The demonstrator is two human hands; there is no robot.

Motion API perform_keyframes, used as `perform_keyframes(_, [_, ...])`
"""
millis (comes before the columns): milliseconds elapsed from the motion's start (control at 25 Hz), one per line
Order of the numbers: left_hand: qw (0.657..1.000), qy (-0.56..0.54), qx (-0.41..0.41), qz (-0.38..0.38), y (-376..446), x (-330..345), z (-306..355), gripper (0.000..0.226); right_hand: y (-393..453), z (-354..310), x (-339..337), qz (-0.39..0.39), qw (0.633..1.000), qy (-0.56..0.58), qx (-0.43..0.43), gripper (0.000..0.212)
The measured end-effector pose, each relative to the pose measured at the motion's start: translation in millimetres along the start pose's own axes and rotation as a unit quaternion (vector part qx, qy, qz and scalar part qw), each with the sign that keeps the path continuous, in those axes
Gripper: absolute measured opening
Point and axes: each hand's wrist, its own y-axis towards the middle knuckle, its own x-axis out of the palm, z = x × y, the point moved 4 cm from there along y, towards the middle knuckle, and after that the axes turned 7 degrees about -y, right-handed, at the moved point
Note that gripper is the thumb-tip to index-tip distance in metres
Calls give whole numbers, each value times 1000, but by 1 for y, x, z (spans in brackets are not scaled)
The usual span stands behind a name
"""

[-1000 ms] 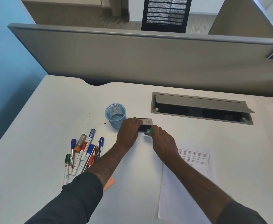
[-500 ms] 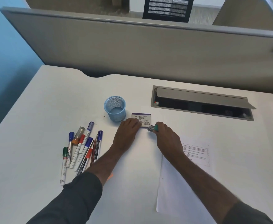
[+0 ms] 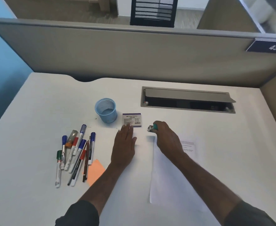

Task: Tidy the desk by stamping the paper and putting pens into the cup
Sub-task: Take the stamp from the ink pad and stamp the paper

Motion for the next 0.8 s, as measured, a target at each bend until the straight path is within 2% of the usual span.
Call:
perform_keyframes(120, [999,-9,-12,-32,-27,11,20,67,-15,10,-16,3,1000,-5,2,23])
perform_keyframes(280, [996,-4,-9,-83,-66,36,48,64,-47,45,-27,-6,1000,1,23,18])
perform_keyframes(400, [993,-1,0,-115,-83,50,67,62,-69,72,-34,18,998,23,51,12])
perform_keyframes(560, [991,5,22,-135,-106,67,96,65,-94,103,-42,48,996,30,67,14])
perform_keyframes(800, [985,60,3,-164,-123,80,97,77,-116,131,-44,33,997,16,73,20])
